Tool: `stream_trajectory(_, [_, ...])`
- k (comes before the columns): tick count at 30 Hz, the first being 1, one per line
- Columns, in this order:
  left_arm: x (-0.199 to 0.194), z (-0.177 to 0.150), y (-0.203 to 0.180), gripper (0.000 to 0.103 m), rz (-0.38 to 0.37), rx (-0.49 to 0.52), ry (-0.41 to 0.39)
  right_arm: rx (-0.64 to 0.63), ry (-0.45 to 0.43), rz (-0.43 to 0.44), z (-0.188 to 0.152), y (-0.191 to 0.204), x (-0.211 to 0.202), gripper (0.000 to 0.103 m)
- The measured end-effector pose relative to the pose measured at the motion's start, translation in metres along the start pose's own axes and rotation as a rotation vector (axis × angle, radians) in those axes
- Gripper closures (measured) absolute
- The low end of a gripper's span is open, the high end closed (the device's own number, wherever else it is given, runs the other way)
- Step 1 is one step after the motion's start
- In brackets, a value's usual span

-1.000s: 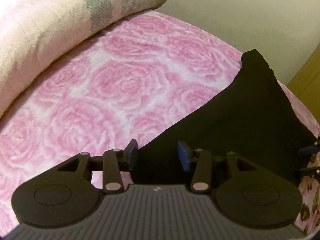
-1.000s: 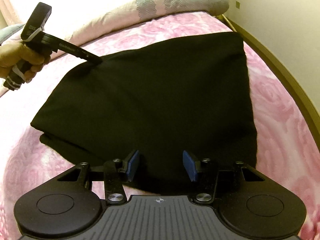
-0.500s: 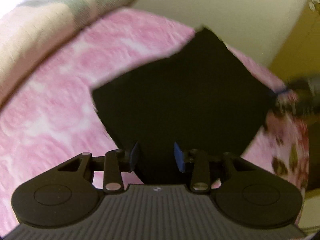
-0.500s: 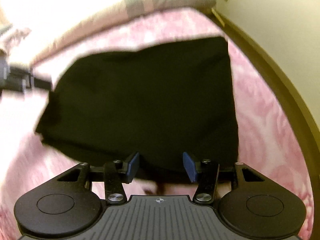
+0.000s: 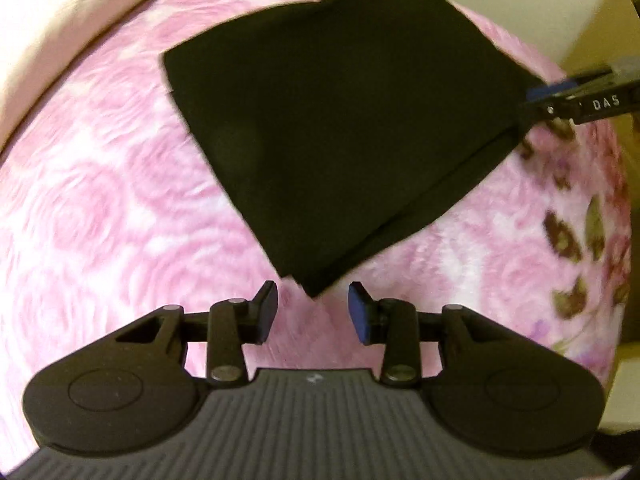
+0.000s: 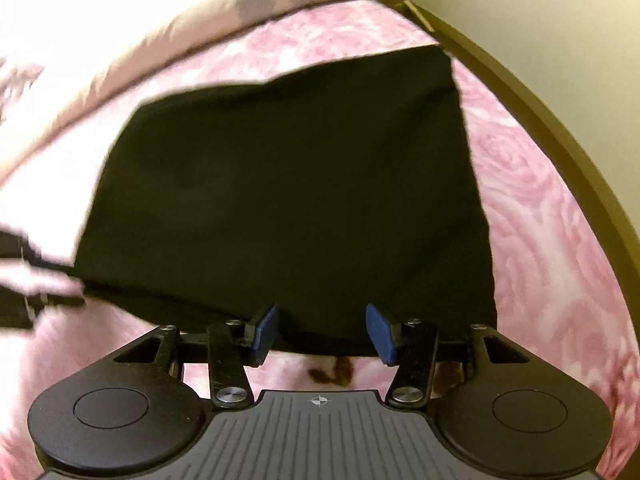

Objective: Fold clothes

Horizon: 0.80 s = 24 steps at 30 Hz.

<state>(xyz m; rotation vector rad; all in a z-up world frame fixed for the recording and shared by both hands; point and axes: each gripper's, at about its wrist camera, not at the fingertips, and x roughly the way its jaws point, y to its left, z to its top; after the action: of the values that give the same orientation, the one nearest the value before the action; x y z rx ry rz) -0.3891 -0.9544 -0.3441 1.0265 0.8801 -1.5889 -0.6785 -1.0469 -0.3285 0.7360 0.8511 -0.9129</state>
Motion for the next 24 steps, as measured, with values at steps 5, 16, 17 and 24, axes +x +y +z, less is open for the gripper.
stream_trajectory(5, [-0.044,-0.015,-0.003,0.036,0.038,-0.129,-0.06,0.085,-0.047,-0.012,-0.017,0.005,-0.039,0.001])
stream_trajectory(16, [-0.122,-0.049,-0.032,0.005,-0.028,-0.274,-0.138,0.199,-0.042,-0.086,-0.086,0.056,-0.142,0.001])
stream_trajectory(17, [-0.132,-0.053,-0.035,0.005,-0.03,-0.275,-0.138,0.213,-0.051,-0.096,-0.089,0.061,-0.151,0.001])
stream_trajectory(24, [-0.2,-0.083,-0.054,0.005,0.039,-0.234,-0.253,0.183,-0.116,-0.124,-0.098,0.095,-0.199,0.001])
